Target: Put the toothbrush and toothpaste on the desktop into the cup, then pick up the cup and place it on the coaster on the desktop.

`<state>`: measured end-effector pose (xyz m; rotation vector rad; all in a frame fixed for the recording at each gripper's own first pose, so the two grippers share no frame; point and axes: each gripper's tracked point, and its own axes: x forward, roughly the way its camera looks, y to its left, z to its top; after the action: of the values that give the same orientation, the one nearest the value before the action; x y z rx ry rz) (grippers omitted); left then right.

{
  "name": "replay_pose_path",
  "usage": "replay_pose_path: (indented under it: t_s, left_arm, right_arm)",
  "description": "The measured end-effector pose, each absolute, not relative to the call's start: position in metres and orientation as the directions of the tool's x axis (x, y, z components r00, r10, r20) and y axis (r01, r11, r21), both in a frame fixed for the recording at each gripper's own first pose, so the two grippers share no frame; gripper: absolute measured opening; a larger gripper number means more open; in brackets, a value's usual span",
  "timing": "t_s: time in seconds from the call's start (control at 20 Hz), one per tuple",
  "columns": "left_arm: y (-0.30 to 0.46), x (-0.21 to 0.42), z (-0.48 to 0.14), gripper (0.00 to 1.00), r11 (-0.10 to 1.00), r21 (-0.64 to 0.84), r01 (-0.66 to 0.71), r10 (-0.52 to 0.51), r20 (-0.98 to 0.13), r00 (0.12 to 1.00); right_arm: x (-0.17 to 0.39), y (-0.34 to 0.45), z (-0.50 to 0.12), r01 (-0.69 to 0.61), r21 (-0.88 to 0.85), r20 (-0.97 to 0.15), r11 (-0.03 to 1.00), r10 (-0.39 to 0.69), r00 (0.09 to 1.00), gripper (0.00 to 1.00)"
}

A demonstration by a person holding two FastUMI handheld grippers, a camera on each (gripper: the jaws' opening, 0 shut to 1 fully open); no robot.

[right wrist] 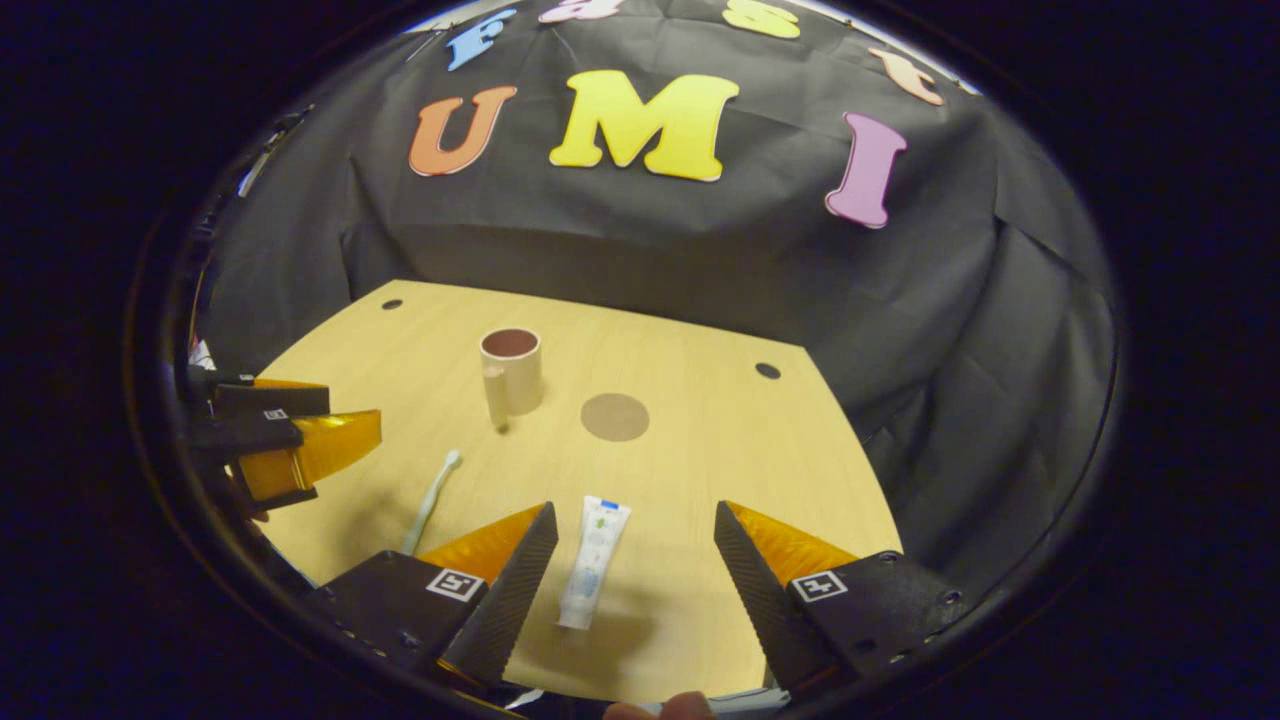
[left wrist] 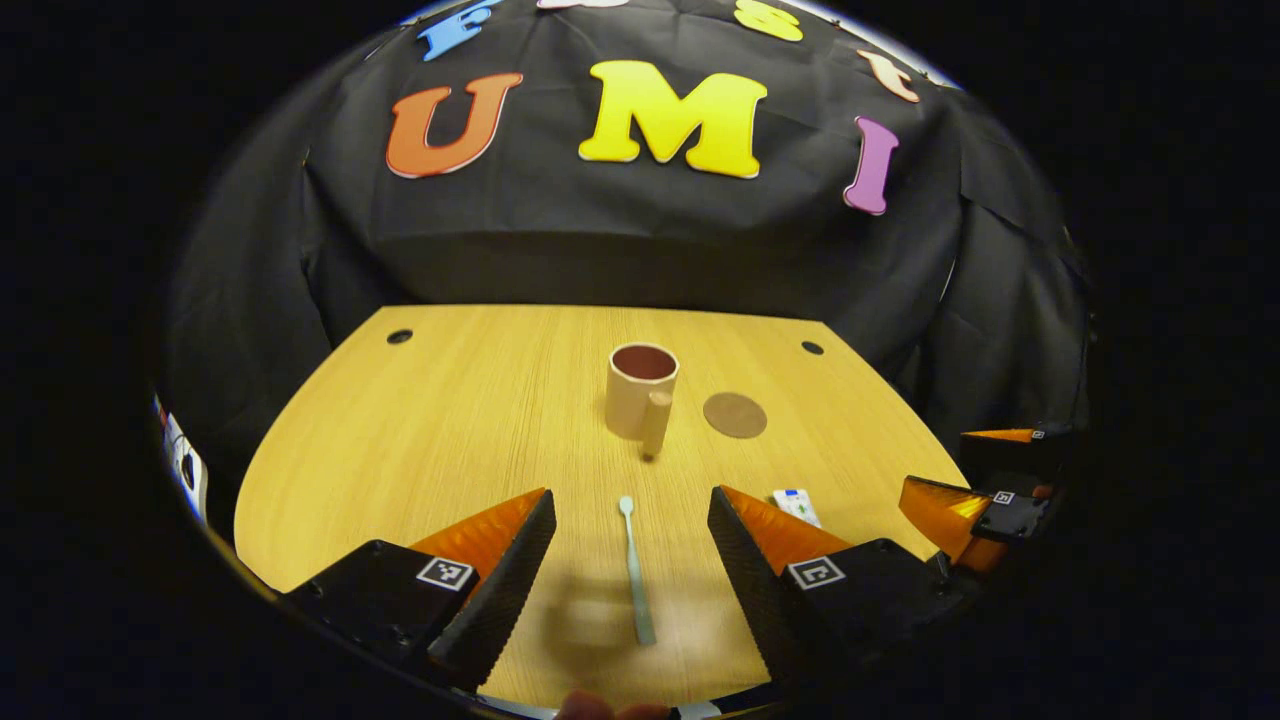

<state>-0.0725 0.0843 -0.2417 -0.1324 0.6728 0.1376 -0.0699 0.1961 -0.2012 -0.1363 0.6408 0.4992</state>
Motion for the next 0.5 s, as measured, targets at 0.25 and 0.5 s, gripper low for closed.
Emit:
replay_pose_path:
  t_s: [0.25, 0.5]
  left_arm:
    - [0.077, -0.078, -0.287, 0.98, 0.977, -0.075, -0.202, 0.084, -0.729, 0.679]
    - [0.083, -0.076, -0.32, 0.98, 0.963, -0.067, -0.26, 0.106, -0.795, 0.597]
  right_arm:
    - [-0.064, 0.206, -0.242, -0.517, 0.035, -0.69, 0.855, 0.395, 0.607, 0.95]
    - [-0.063, 0.212, -0.28, -0.499, 0.073, -0.776, 0.864, 0.363, 0.515, 0.95]
